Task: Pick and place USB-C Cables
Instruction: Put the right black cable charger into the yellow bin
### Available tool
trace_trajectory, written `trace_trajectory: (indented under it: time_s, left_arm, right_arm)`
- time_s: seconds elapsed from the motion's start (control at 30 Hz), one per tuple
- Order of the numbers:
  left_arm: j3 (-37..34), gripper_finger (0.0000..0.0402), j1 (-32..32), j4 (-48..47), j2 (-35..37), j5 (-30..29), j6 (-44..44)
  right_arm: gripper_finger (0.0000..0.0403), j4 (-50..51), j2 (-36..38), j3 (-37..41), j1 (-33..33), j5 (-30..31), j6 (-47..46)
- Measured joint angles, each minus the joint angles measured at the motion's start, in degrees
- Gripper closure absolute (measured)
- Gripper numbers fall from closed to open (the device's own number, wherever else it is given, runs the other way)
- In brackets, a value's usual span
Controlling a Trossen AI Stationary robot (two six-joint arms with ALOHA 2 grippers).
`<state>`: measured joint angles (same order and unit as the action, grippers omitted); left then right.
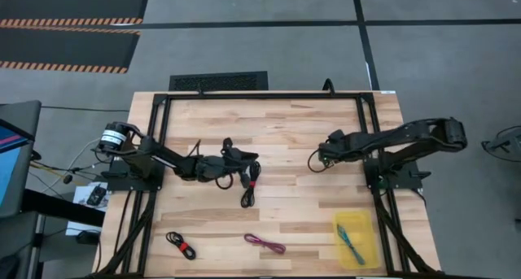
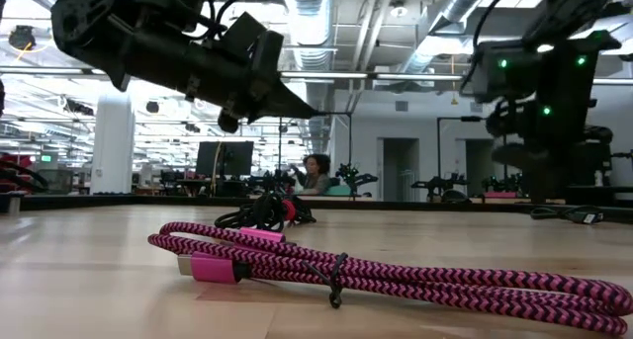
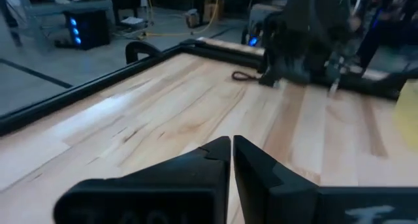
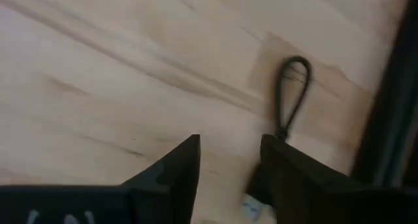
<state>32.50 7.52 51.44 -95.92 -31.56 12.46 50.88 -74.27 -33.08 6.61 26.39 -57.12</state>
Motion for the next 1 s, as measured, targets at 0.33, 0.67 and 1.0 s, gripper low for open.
trace_trajectory:
  time_s: [0.33,0.67,1.0]
  left_arm:
    - [-0.05,0.0281,-1.09,-1.42,0.00,-0.05,-1.25]
    - [-0.05,0.0217,-3.08,-4.21,0.00,3.16,-3.17]
    - [-0.05,0.0225,-3.08,-4.43,-0.04,1.73,-6.16]
  right_arm:
    - [0.0175,6.41,-6.98,-0.11,2.21,-0.53,0.46]
    - [0.0211,-2.30,-6.86,3.52,7.81,-1.22,5.95]
    - [0.0353,-4.37,-5.95,4.25,8.48,-2.89,8.43]
